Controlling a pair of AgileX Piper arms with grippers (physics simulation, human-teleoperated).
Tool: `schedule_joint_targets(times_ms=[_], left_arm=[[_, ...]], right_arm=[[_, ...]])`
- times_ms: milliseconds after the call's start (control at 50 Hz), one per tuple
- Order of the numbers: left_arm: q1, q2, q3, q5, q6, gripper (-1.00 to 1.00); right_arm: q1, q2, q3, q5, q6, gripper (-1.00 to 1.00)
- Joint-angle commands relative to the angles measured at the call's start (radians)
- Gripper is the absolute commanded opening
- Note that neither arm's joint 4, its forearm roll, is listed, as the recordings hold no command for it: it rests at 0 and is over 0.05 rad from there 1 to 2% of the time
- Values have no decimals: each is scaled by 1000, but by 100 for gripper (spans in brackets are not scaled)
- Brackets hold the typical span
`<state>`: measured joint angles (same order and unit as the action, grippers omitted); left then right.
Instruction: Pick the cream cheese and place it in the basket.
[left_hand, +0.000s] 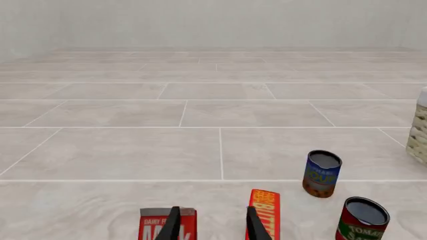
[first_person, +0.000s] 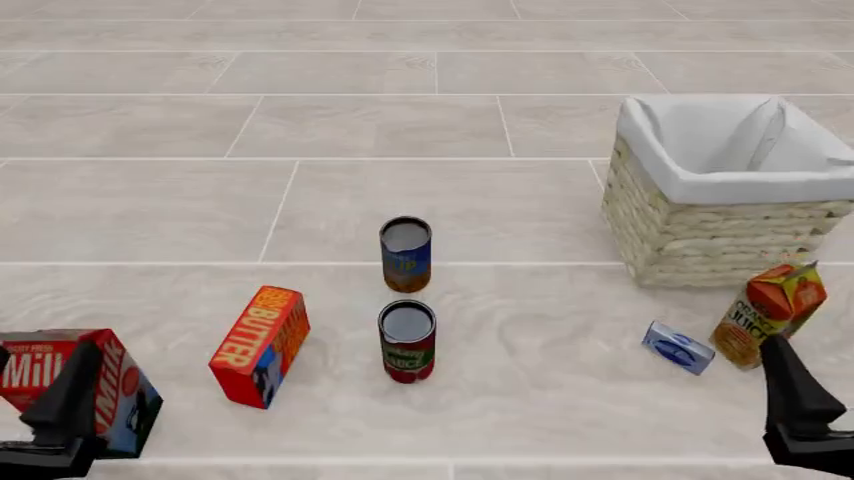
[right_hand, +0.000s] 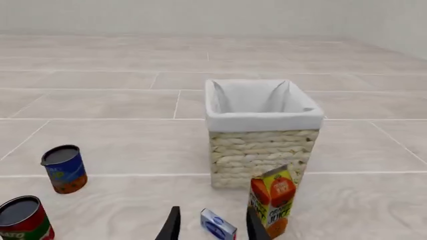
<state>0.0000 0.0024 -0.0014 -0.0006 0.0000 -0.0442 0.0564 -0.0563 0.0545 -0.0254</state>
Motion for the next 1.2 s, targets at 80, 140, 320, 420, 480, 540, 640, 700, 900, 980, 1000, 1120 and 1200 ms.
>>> schedule_joint_targets(times_ms=[80,140,320,420,480,540,640,700,900,980,1000,1120,1200], left_arm=[[0,5,-3,-1,0,100],[0,5,-3,-1,0,100],[0,5,-3,-1,0,100],[0,5,-3,-1,0,100],[0,5,-3,-1,0,100],[0,5,-3,-1,0,100],[0,5,-3,-1,0,100],[0,5,-3,-1,0,100],[0,5,-3,-1,0,100],[0,5,-3,-1,0,100],[0,5,-3,-1,0,100],[0,5,-3,-1,0,100],[0,5,-3,-1,0,100]], right_arm=[[34,-51,29,-36,21,100],[-6,-51,-53,53,81,100],[10,-31,-217,215,100,100],[48,76,-383,326,25,100],[56,100,-409,346,9,100],[65,134,-463,388,-7,100],[89,191,-475,405,-35,100],[89,265,-462,400,-65,100],[116,369,-470,429,-149,100],[125,429,-504,466,-170,100],[129,453,-508,474,-169,100],[129,531,-530,507,-234,100],[114,573,-532,523,-293,100]])
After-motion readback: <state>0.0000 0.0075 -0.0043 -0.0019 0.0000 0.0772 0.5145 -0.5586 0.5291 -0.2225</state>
